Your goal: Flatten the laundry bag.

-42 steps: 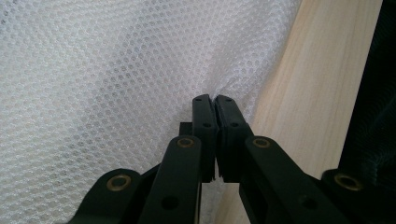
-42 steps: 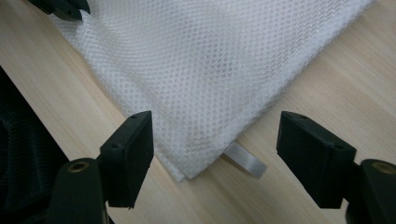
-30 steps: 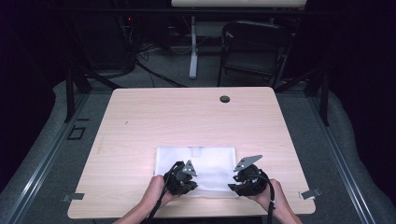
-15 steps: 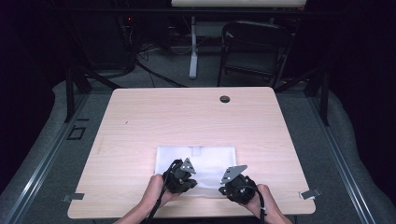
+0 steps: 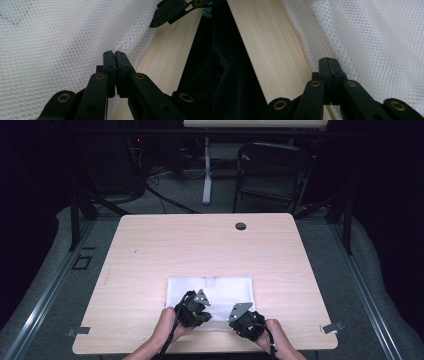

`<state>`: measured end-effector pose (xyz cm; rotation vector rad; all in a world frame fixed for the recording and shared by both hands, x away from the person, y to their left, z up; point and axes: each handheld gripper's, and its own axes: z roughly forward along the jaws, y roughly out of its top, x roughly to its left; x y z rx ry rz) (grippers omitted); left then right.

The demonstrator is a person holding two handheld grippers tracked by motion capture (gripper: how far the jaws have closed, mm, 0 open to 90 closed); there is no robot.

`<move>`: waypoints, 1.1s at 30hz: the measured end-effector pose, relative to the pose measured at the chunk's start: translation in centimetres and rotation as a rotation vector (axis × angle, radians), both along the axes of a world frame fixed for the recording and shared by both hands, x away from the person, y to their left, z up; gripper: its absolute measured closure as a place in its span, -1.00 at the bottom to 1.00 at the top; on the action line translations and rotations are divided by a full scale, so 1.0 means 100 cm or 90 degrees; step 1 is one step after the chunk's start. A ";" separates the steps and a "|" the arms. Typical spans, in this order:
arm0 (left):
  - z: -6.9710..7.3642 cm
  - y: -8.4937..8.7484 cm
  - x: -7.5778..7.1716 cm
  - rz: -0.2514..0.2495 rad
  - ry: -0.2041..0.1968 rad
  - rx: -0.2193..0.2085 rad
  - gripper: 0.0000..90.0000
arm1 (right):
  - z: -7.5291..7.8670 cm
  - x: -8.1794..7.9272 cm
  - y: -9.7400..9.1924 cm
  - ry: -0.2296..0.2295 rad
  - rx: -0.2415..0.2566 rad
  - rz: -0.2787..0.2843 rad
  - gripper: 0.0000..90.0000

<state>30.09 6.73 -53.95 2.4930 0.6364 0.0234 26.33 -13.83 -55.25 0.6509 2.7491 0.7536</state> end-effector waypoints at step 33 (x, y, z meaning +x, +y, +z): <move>0.022 0.010 0.008 0.050 -0.043 -0.005 0.96 | -0.007 0.004 0.000 0.037 -0.021 0.000 1.00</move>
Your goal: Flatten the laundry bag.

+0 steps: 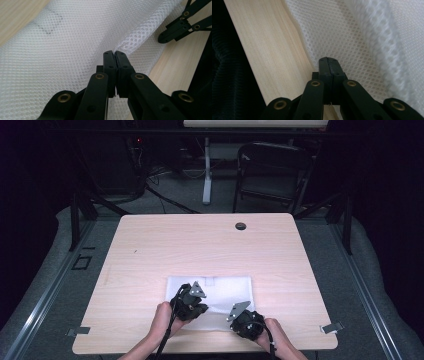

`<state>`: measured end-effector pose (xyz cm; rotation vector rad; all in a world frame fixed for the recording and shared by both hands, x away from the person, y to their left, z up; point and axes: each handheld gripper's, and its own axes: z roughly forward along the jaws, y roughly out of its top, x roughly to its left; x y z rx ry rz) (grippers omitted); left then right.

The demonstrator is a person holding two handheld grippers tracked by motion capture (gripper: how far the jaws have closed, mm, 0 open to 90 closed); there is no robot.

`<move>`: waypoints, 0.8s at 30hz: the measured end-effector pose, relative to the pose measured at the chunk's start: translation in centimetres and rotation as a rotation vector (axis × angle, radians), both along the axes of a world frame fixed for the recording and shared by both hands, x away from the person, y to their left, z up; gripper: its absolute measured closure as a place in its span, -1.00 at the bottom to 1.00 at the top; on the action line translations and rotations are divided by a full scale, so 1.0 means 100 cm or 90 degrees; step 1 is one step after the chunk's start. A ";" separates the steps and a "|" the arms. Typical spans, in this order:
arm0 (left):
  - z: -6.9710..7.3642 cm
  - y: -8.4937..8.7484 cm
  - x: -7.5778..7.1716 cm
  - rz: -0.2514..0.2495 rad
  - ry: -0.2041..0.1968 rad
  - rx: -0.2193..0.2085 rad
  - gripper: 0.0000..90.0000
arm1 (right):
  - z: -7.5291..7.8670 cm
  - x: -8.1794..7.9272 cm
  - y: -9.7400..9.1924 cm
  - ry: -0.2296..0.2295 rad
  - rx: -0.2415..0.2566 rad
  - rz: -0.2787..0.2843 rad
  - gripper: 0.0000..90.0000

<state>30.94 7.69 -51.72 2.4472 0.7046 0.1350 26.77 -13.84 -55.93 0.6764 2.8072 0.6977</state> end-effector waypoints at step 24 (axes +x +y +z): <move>0.037 -0.003 0.020 0.035 -0.063 0.023 0.96 | 0.001 -0.002 0.000 0.008 -0.010 0.003 1.00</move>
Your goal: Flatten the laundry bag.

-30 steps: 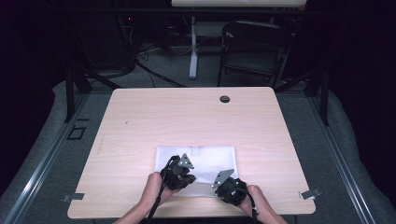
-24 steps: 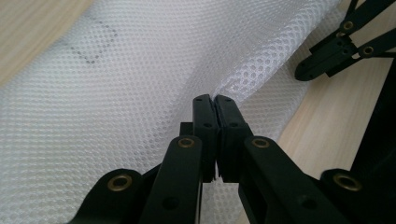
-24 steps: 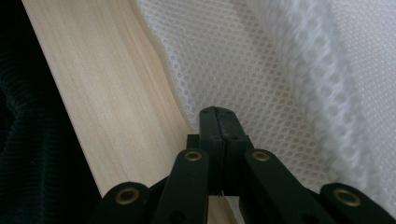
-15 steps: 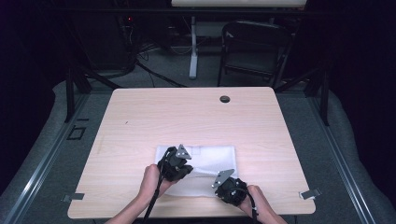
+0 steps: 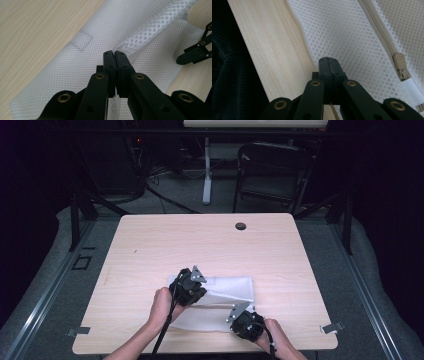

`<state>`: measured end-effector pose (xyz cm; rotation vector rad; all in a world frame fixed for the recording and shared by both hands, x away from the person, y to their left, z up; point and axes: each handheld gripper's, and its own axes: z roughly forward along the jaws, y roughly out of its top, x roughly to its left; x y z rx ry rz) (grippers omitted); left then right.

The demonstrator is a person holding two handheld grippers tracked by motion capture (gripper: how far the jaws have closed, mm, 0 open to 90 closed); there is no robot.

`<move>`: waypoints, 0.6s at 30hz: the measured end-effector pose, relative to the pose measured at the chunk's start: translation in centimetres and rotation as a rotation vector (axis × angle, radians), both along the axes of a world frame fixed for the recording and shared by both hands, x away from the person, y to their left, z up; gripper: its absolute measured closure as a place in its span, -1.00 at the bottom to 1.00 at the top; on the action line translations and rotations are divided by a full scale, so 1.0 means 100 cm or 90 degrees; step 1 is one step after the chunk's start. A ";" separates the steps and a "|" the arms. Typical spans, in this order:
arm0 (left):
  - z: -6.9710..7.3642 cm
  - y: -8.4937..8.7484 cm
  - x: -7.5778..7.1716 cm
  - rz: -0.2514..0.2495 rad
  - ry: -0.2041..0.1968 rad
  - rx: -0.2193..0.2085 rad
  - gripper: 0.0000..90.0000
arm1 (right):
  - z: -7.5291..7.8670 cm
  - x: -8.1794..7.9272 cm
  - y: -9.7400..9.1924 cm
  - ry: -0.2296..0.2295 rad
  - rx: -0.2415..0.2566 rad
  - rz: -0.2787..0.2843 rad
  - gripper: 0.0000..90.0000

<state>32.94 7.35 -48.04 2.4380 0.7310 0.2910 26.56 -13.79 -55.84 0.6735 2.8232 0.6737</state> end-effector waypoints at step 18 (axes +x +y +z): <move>0.007 -0.003 0.005 -0.003 -0.003 0.005 0.96 | 0.003 0.008 0.011 -0.023 0.040 -0.010 1.00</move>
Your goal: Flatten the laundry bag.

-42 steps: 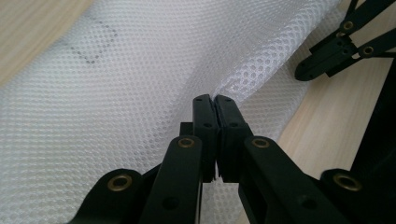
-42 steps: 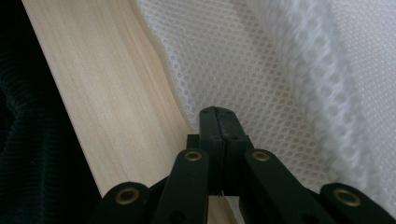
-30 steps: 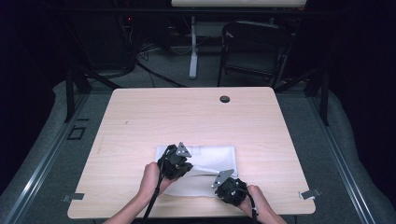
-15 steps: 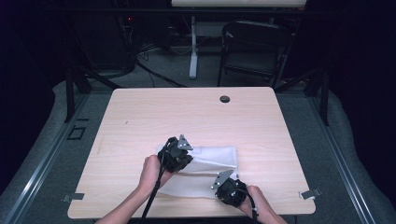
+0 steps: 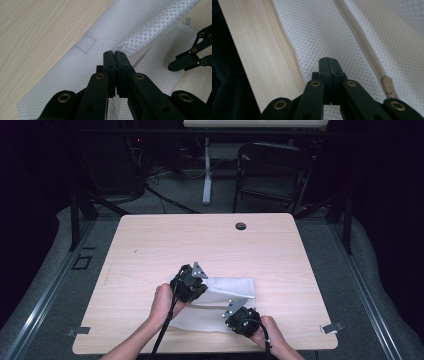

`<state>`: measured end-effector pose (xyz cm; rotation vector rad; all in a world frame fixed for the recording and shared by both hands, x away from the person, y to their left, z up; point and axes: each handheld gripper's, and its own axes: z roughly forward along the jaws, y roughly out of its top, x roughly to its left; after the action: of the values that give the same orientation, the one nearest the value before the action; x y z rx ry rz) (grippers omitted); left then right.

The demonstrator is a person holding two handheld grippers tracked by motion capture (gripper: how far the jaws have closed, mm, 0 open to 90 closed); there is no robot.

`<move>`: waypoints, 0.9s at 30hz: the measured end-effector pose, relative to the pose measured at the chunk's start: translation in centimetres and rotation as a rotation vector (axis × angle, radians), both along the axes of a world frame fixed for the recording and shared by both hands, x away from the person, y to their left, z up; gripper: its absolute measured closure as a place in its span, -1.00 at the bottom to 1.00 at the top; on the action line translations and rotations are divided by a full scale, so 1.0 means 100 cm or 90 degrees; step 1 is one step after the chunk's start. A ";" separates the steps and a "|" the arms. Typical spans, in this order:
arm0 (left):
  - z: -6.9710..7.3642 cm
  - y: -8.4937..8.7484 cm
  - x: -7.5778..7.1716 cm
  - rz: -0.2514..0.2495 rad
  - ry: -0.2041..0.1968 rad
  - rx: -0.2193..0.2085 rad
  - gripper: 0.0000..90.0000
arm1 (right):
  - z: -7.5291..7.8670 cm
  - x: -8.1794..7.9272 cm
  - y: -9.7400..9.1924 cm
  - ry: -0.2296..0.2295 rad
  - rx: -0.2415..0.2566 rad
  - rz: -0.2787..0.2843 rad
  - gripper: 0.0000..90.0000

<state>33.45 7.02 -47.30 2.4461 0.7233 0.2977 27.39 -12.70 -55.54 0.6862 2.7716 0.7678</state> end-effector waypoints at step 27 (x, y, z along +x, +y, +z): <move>0.026 -0.007 0.018 0.011 -0.039 0.013 0.97 | -0.003 -0.003 -0.003 0.069 -0.019 0.023 1.00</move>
<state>35.22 6.35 -44.74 2.4400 0.7194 0.3868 27.06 -12.99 -55.82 0.6941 2.8947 0.7157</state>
